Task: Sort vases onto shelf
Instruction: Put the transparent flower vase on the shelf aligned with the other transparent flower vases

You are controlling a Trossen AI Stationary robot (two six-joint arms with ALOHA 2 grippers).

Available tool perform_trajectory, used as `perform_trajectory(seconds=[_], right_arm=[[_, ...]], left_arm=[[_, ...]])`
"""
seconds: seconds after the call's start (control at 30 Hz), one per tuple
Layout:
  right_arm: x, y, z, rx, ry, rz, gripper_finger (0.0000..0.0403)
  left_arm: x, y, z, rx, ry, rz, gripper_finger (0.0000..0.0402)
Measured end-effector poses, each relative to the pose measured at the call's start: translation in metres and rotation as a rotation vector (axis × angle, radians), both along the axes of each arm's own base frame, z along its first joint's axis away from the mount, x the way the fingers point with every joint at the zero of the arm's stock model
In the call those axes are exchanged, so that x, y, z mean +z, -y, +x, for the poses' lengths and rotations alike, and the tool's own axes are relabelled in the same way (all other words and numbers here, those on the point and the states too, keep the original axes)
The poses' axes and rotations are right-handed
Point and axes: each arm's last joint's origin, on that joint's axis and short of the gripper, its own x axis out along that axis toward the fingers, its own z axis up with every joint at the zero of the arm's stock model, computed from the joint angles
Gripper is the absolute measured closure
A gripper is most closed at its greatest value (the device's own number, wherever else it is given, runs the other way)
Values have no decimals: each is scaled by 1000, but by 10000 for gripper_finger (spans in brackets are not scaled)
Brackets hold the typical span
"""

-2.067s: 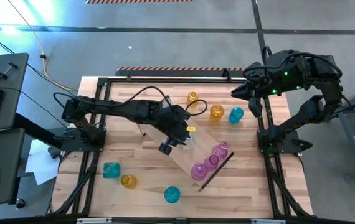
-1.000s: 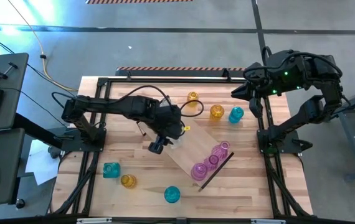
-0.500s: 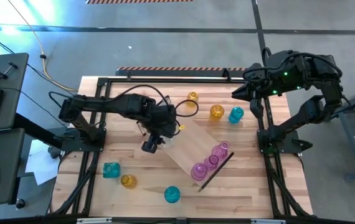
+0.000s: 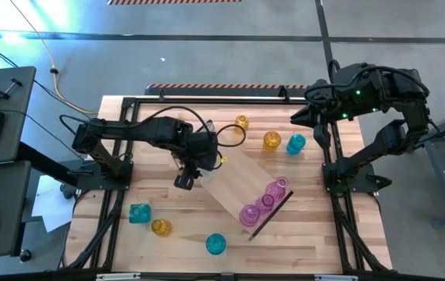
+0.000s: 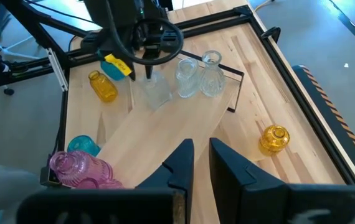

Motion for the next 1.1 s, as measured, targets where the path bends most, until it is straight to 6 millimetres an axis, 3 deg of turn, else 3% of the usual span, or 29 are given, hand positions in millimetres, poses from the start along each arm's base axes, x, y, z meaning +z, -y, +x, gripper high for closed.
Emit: perform_trajectory(seconds=[1.1], right_arm=[[0,0,0,11,0,8,370]], left_arm=[[7,-15,-18,178,-85,-1,257]])
